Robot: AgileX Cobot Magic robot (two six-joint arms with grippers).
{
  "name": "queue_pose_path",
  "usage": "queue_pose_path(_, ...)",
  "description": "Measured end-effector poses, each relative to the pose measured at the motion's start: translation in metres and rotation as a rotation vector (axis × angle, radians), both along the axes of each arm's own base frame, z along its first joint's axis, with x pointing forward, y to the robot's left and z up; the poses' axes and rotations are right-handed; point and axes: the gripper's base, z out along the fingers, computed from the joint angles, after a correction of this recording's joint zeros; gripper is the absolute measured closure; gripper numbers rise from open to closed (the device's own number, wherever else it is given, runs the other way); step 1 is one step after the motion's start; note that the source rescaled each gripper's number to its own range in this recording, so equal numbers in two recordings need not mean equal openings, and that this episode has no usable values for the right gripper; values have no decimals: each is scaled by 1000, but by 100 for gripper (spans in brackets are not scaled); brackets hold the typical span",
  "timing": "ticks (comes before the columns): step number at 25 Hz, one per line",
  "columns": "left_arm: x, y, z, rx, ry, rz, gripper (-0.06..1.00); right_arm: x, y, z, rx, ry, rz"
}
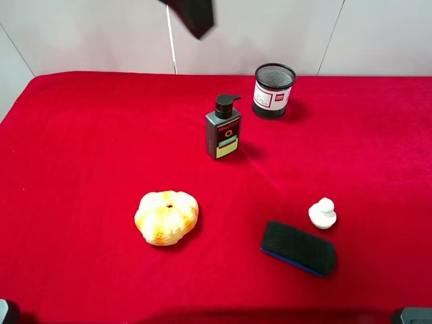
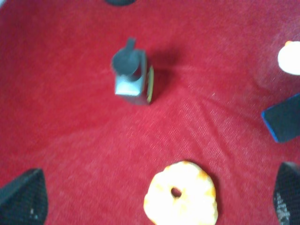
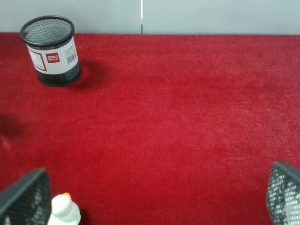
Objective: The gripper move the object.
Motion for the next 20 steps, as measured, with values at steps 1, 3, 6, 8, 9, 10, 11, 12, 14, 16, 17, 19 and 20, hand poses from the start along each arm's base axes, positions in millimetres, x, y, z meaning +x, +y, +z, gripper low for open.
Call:
queue_pose_path(1,0,0,0,0,0,0,2,0,0,0,0,0,0)
queue_pose_path(3,-10,18,5,-12,-11,15,2,0,0,0,0,0,0)
queue_pose_path(6,-24,41,10,-28,-25,35,2,0,0,0,0,0,0)
queue_pose_path(8,-34,54,9,-34,-30,43,2,0,0,0,0,0,0)
queue_pose_path(9,-39,61,11,-41,-37,45,2,0,0,0,0,0,0)
queue_pose_path(10,-50,72,9,-48,-42,47,2,0,0,0,0,0,0)
queue_pose_path(11,-56,78,10,-56,-48,48,2,0,0,0,0,0,0)
queue_pose_path(12,-61,84,9,-62,-51,49,2,0,0,0,0,0,0)
queue_pose_path(14,-71,94,7,-70,-54,53,2,0,0,0,0,0,0)
queue_pose_path(16,-81,105,6,-93,-56,75,1,0,0,0,0,0,0)
queue_pose_path(17,-85,109,4,-100,-55,84,-1,0,0,0,0,0,0)
queue_pose_path(19,-94,119,3,-120,-64,94,-3,0,0,0,0,0,0)
queue_pose_path(20,-99,124,2,-128,-69,96,-4,0,0,0,0,0,0)
